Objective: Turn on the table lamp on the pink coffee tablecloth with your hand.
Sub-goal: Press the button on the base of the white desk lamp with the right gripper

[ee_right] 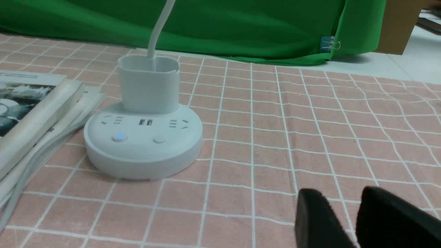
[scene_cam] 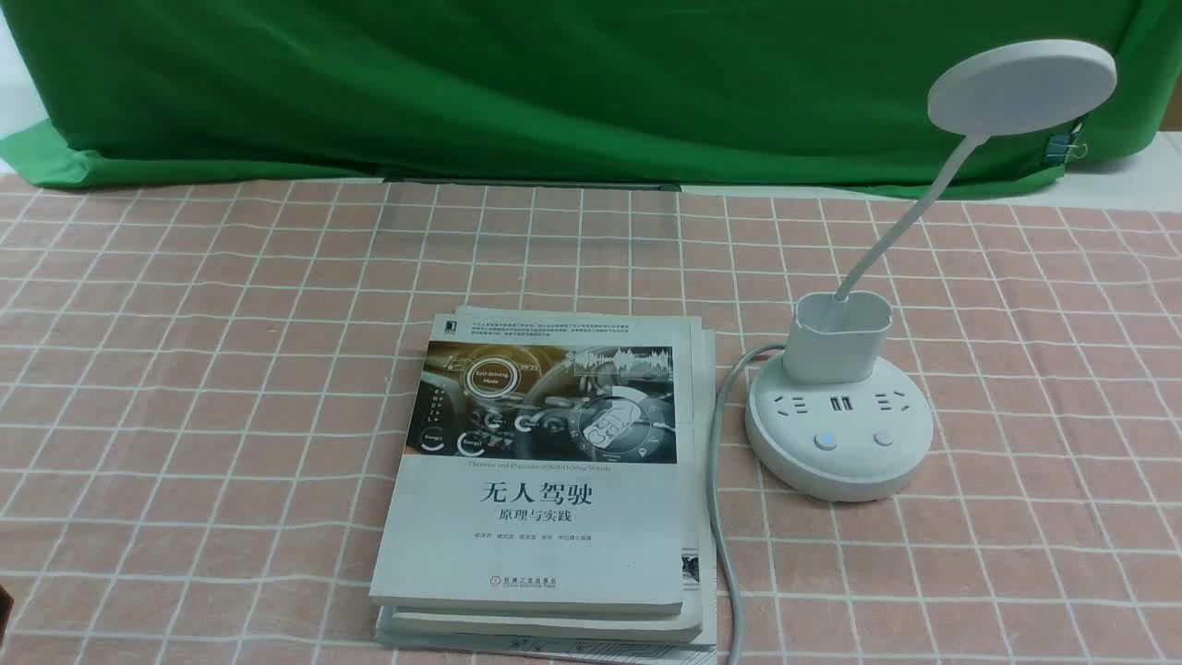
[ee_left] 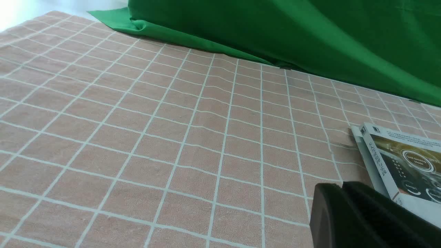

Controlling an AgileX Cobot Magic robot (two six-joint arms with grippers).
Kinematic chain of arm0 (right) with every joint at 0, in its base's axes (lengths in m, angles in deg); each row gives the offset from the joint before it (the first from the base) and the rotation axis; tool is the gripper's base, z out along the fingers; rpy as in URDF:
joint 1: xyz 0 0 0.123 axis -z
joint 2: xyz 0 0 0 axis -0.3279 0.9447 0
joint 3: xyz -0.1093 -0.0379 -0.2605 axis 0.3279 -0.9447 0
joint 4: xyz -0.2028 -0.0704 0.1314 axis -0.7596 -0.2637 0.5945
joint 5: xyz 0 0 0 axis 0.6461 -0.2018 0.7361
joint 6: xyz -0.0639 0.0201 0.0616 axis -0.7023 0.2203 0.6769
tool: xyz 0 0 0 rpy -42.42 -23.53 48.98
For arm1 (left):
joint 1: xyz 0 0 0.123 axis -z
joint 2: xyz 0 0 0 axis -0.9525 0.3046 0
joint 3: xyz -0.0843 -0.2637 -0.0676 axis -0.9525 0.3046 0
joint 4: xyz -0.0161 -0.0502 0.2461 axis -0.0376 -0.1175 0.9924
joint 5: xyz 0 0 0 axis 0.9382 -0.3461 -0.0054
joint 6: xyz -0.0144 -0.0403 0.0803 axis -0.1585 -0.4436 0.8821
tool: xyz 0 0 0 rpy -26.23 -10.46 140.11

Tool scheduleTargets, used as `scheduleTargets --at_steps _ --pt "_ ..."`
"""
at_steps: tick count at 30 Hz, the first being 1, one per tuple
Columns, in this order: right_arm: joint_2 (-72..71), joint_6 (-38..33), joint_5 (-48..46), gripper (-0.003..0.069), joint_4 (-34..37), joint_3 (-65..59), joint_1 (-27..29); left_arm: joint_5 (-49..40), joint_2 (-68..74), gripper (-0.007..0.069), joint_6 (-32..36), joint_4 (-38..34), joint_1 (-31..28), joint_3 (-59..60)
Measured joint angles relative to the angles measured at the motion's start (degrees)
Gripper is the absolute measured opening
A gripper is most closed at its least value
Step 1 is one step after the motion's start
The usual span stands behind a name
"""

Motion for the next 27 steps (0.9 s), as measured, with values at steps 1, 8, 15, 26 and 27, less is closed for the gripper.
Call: scheduleTargets --at_steps 1,8,15,26,27 --pt "0.0 0.0 0.0 0.0245 0.0 0.0 0.0 0.0 0.0 0.0019 0.0 0.0 0.0 0.0" --pt "0.0 0.0 0.0 0.0245 0.0 0.0 0.0 0.0 0.0 0.0019 0.0 0.0 0.0 0.0" --pt "0.0 0.0 0.0 0.0245 0.0 0.0 0.0 0.0 0.0 0.0019 0.0 0.0 0.0 0.0" --pt "0.0 0.3 1.9 0.0245 0.1 0.0 0.0 0.0 0.0 0.0019 0.0 0.0 0.0 0.0" --pt "0.0 0.9 2.0 0.0245 0.0 0.0 0.0 0.0 0.0 0.0019 0.0 0.0 0.0 0.0"
